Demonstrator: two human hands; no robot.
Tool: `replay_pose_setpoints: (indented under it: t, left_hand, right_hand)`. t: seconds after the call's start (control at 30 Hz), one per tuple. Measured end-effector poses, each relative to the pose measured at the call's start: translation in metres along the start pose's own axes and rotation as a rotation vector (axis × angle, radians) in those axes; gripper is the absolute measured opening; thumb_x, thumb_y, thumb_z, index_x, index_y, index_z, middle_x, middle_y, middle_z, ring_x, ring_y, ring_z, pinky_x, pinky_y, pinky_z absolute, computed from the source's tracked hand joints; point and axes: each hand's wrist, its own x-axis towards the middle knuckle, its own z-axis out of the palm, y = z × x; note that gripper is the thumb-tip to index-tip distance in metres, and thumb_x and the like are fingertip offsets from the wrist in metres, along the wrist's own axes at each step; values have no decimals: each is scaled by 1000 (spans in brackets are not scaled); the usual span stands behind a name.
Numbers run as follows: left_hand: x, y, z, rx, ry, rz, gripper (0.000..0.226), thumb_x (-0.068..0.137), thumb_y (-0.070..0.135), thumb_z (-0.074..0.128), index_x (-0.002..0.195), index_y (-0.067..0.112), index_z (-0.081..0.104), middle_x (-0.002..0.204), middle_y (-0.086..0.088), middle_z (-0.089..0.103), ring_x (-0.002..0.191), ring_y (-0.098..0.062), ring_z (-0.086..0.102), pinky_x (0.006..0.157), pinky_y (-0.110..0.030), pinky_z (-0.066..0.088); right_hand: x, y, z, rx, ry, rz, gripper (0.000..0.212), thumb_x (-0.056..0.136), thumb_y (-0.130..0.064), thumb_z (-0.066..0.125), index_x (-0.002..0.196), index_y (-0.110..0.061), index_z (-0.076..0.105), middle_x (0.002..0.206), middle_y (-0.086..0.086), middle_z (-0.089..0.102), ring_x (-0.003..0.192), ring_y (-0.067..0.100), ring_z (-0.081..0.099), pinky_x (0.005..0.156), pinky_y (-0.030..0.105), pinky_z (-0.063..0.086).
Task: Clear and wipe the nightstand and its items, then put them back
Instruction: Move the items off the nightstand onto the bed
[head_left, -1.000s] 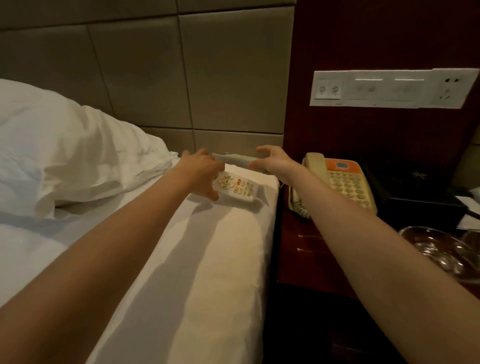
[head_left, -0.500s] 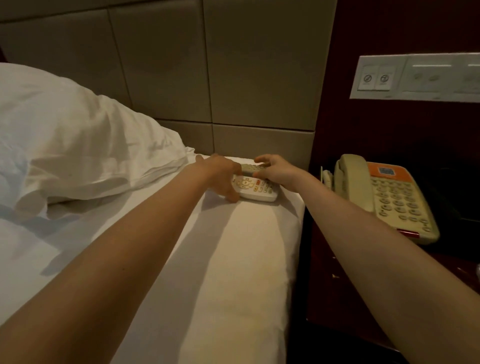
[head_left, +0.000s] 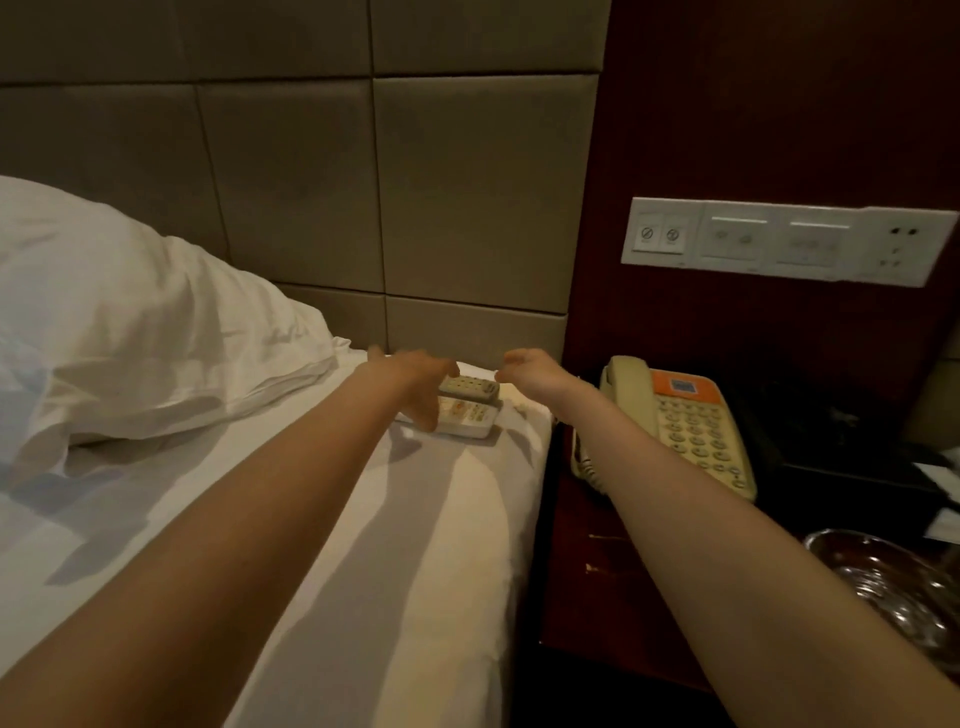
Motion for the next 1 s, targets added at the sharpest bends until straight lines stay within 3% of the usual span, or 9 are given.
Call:
replay_pose_setpoints:
  t: [0.23, 0.4, 0.6, 0.73, 0.83, 1.0]
  left_hand:
    - [-33, 44, -20, -1, 127, 131, 56, 87, 32, 59, 139, 26, 38, 139, -6, 43, 127, -27, 42, 101, -40, 36]
    - [-58, 88, -15, -135, 196, 182, 55, 87, 26, 56, 138, 17, 38, 139, -16, 35, 130, -34, 32, 105, -42, 35]
    - [-80, 146, -27, -172, 159, 283, 63, 88, 35, 55, 143, 16, 30, 141, -17, 32, 131, -36, 30, 104, -43, 32]
    - [-90, 184, -33, -218, 127, 354, 73, 85, 48, 57, 144, 18, 26, 146, -16, 29, 133, -37, 28, 109, -47, 25]
    - [-101, 210, -27, -259, 80, 396, 74, 85, 46, 57, 145, 18, 24, 148, -15, 25, 135, -37, 25, 109, -47, 24]
    - [-117, 246, -16, -305, -20, 447, 83, 83, 55, 56, 147, 20, 18, 150, -14, 23, 138, -36, 21, 111, -48, 20]
  right_hand:
    - [-46, 1, -23, -27, 32, 28, 44, 91, -5, 53, 134, -1, 48, 141, 12, 45, 131, 25, 41, 105, 32, 34]
    - [-92, 15, -56, -101, 119, 91, 46, 91, -9, 51, 136, -3, 44, 142, 13, 44, 130, 26, 41, 105, 33, 35]
    - [-138, 40, -110, -166, 252, 208, 44, 93, -6, 47, 134, 7, 43, 139, 25, 43, 128, 37, 43, 106, 48, 37]
    - [-168, 60, -135, -240, 294, 239, 45, 92, -9, 49, 137, -7, 42, 133, 14, 50, 119, 28, 51, 98, 40, 43]
    - [-187, 73, -151, -311, 354, 254, 40, 93, -12, 50, 132, -6, 47, 133, 13, 50, 120, 28, 49, 97, 37, 41]
    - [-216, 103, -176, -595, 550, 432, 50, 90, -20, 53, 135, -7, 37, 138, 20, 36, 127, 39, 36, 101, 45, 36]
